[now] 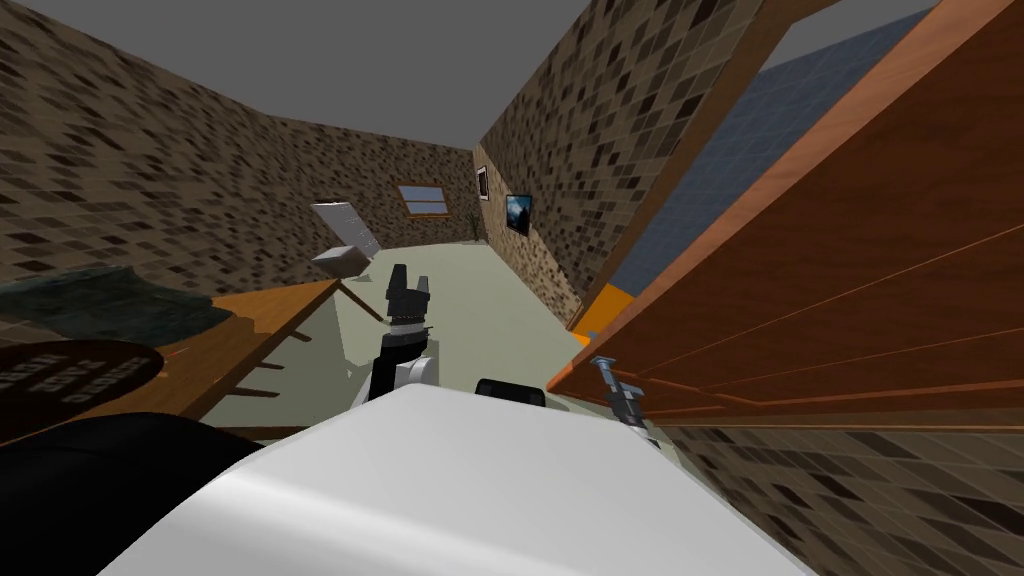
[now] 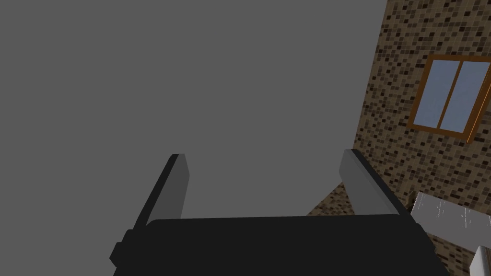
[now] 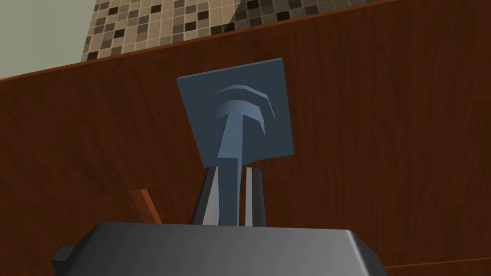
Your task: Pull the door open
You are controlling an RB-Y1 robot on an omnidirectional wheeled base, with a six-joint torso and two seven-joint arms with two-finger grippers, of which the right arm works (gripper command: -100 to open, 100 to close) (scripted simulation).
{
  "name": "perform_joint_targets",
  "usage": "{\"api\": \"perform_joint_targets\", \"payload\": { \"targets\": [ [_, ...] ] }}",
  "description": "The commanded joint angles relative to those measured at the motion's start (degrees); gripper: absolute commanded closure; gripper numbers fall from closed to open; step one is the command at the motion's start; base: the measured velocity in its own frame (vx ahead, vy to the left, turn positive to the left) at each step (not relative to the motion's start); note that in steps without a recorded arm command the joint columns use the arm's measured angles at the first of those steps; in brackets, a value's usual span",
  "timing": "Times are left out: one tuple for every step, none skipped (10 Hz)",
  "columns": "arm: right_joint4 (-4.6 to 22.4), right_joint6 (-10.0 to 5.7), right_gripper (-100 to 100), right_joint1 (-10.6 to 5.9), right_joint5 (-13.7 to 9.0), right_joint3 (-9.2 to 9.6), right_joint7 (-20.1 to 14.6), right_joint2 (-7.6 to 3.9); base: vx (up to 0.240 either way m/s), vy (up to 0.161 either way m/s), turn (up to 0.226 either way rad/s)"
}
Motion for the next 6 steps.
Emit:
{"api": "perform_joint_targets", "payload": {
  "targets": [
    [1.72,-1.71,100,0.12,-0.10,0.39,-0.50,-0.12,-0.186,-0.058,0.167],
    [2.17,-2.50,100,0.39,-0.19,0.60,-0.71,-0.28,-0.237,-0.057,0.206],
    [2.62,-3.26,100,0.64,-0.28,0.81,-0.91,-0.43,-0.216,-0.052,0.201],
    [3.03,-3.98,100,0.88,-0.36,1.00,-1.11,-0.58,-0.198,-0.049,0.168],
    [3.39,-4.60,100,1.10,-0.43,1.17,-1.28,-0.71,-0.202,-0.059,0.154],
    [3.69,-5.12,100,1.27,-0.49,1.31,-1.42,-0.82,-0.191,-0.052,0.130]
  ]
}}
